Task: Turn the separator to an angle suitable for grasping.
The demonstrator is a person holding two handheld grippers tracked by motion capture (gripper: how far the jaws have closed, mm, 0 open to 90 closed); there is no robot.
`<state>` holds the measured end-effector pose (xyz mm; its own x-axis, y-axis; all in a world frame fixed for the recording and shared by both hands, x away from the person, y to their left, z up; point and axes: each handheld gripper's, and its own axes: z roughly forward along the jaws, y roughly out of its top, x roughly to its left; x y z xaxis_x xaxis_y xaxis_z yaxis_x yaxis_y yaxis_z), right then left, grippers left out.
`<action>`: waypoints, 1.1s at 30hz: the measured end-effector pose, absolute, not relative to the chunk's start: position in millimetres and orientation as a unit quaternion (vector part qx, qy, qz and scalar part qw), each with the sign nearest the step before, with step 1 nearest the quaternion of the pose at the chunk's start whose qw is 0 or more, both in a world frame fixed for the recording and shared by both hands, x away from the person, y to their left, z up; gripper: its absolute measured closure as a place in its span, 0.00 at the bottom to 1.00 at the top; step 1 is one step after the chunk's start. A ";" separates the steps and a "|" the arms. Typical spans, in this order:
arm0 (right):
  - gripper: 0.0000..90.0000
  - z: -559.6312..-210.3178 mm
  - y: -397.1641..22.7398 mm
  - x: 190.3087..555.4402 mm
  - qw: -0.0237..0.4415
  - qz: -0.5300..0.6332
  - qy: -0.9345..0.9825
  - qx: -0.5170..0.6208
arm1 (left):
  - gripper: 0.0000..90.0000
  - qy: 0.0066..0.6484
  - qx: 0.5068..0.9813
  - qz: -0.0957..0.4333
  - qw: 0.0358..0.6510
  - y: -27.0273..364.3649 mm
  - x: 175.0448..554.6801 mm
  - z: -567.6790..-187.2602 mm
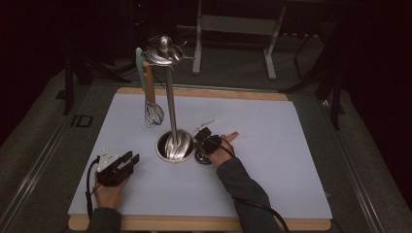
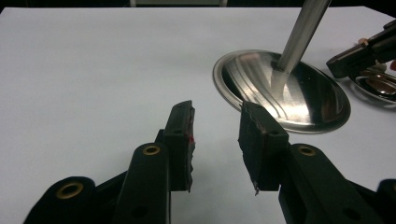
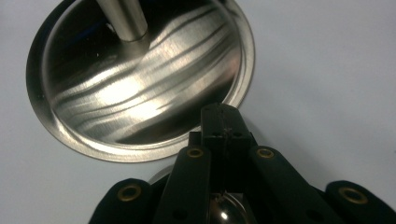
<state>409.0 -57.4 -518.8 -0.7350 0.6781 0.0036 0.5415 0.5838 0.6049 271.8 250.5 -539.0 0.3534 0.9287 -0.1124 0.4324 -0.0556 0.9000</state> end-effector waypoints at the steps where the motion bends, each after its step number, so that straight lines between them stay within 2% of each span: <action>1: 1.00 -518.8 -57.4 409.0 0.115 0.298 0.882 0.345 | 0.73 0.503 0.676 0.265 0.468 250.5 271.8 -539.0; 19: 1.00 -518.0 -62.4 394.9 0.109 0.275 0.897 0.329 | 0.73 0.504 0.676 0.267 0.467 250.3 271.8 -539.0; 33: 1.00 -516.9 -86.5 374.7 0.102 0.271 0.901 0.322 | 0.73 0.504 0.676 0.268 0.466 250.0 271.6 -538.9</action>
